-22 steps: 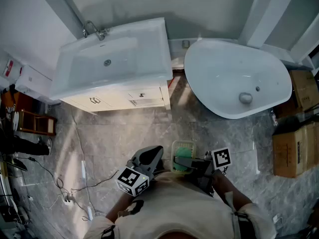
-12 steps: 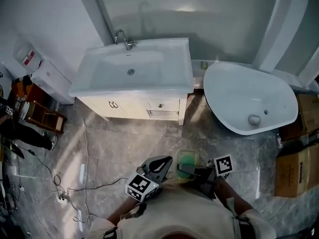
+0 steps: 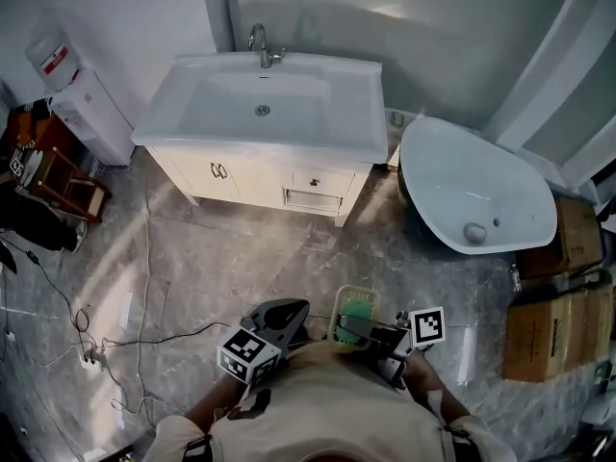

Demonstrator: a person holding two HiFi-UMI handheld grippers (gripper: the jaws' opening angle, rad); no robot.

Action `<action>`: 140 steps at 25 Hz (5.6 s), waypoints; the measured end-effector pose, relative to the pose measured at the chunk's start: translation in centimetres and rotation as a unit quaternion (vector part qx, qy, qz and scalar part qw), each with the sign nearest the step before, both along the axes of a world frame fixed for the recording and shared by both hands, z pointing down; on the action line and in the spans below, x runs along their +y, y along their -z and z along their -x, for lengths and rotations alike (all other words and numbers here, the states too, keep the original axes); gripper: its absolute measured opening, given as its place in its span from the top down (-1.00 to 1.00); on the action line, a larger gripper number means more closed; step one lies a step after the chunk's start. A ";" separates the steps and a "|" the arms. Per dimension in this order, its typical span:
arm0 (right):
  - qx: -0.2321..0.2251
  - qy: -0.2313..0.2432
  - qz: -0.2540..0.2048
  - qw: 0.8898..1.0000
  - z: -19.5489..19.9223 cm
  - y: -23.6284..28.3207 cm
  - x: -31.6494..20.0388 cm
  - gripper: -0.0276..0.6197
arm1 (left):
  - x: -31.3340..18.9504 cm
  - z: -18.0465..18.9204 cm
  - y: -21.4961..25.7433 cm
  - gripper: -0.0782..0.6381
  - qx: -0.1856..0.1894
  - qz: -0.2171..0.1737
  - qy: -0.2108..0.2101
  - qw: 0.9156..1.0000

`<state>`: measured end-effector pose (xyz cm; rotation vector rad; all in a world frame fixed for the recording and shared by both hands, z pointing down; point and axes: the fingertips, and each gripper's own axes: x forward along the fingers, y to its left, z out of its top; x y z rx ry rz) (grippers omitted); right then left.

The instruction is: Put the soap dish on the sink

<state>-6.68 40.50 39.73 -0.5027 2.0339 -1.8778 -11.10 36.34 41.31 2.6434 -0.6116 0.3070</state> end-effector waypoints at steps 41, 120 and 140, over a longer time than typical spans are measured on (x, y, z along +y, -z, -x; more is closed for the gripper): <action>-0.016 -0.020 -0.066 0.997 -15.7 0.7 -4.9 0.47 | -2.4 -19.4 0.0 0.73 -0.035 -0.028 -0.134 0.990; 0.012 -0.014 -0.036 0.999 -13.0 -0.6 -28.8 0.51 | -33.0 -9.8 0.4 0.73 -0.049 -0.046 0.018 0.998; -0.006 0.024 -0.010 1.000 -20.8 -2.7 -30.0 0.51 | -29.6 -20.4 -1.0 0.73 -0.074 -0.017 0.022 0.997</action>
